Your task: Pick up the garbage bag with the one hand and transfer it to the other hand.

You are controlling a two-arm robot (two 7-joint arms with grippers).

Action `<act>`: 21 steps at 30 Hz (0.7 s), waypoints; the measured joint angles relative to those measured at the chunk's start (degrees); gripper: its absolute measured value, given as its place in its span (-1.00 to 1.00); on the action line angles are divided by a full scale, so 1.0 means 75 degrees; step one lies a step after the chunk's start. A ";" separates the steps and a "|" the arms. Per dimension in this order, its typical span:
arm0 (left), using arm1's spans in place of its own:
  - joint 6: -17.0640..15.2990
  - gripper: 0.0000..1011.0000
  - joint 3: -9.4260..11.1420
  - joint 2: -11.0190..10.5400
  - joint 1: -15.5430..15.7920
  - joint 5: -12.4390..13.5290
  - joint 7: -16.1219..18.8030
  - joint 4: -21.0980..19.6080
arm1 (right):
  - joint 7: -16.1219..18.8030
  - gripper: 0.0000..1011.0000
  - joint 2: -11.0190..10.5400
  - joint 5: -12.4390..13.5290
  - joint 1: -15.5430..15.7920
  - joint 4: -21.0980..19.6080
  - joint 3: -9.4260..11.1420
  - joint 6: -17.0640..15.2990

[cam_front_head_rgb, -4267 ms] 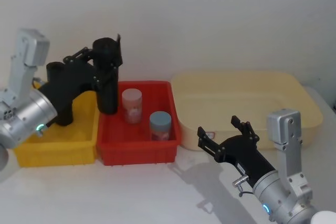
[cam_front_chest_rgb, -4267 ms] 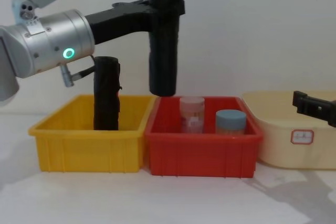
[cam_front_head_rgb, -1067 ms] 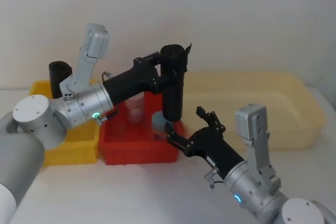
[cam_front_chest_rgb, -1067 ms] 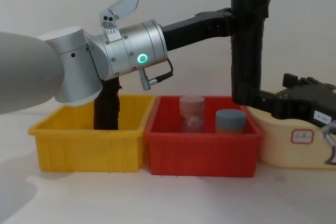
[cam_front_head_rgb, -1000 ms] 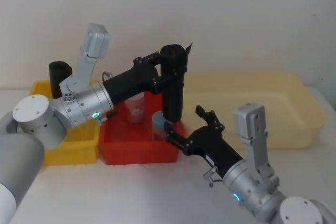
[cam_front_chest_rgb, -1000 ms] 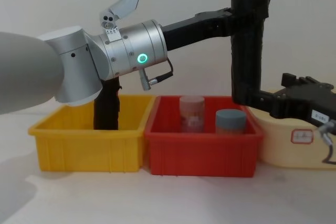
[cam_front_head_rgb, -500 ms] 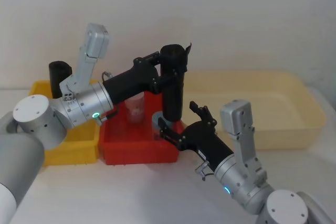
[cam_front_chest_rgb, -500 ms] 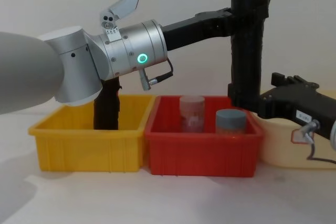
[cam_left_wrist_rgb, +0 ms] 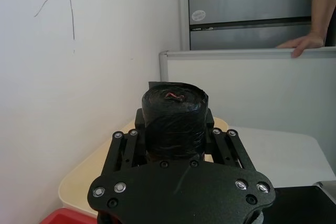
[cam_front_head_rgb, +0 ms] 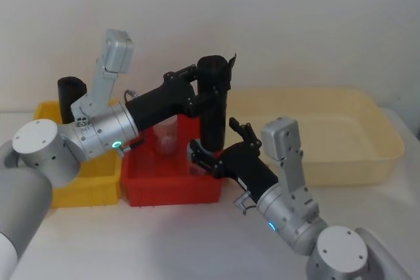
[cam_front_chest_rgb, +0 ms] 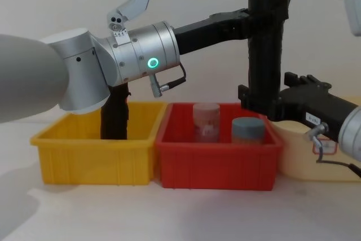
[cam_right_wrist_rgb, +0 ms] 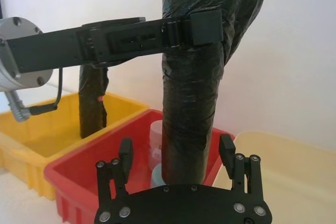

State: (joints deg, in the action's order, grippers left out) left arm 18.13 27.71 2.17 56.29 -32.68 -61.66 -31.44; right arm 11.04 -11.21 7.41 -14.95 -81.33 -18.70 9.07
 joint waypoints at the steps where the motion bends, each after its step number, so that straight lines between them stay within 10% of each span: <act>1: 0.0000 0.09 0.0000 0.0000 0.0000 0.0000 0.0000 0.0000 | -0.0004 0.98 0.0018 -0.0015 -0.0030 0.0028 0.0000 0.0008; 21: 0.0000 0.09 0.0000 0.0000 0.0000 0.0000 0.0000 0.0000 | -0.0019 0.98 0.0348 -0.0195 -0.0499 0.0416 0.0014 -0.0425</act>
State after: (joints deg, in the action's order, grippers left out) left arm 18.13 27.71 2.17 56.29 -32.68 -61.66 -31.44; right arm 10.90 -8.60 5.95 -18.70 -78.20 -18.60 5.88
